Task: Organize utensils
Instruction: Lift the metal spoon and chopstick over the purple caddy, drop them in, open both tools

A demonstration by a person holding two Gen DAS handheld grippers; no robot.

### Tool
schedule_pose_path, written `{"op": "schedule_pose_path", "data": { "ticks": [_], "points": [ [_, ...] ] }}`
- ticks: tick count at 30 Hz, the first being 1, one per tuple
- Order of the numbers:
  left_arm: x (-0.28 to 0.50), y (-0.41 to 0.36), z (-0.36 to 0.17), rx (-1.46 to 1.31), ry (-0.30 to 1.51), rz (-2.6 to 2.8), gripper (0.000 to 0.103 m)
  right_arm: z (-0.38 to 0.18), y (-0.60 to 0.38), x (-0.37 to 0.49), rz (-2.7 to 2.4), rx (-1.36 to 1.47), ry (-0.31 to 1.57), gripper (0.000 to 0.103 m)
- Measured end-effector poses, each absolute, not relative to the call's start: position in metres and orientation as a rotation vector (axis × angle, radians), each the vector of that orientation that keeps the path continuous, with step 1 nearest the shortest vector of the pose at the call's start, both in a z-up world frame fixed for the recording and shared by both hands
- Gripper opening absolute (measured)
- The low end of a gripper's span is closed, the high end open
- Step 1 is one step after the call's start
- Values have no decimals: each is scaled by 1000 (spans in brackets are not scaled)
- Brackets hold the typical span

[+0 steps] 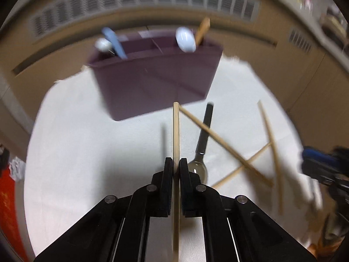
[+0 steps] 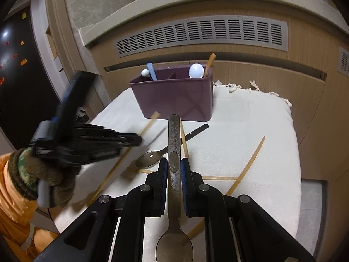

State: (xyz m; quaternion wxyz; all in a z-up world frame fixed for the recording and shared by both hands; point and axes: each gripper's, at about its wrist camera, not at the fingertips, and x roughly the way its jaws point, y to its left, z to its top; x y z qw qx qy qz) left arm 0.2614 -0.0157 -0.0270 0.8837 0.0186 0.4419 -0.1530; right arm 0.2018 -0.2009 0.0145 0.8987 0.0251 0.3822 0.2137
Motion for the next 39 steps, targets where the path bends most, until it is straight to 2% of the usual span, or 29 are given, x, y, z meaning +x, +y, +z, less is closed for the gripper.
{"op": "schedule_pose_path", "data": {
  "ticks": [11,18,22,30,35,39],
  "points": [
    [174,39,38,-116,649,-333,6,34,-187,178,436,19,754,12],
    [151,50,59,-194,572,-363,6,45,-186,171,479,52,729,12],
    [148,44,91,-213,449,-385,6,76,-188,176,519,90,633,12],
    [190,28,175,-121,148,-340,6,174,-178,220,439,5,276,12],
    [238,29,205,-123,28,-309,6,204,-175,256,397,20,114,12],
    [275,31,204,-132,8,-282,6,203,-167,293,370,18,84,12]
  ]
}}
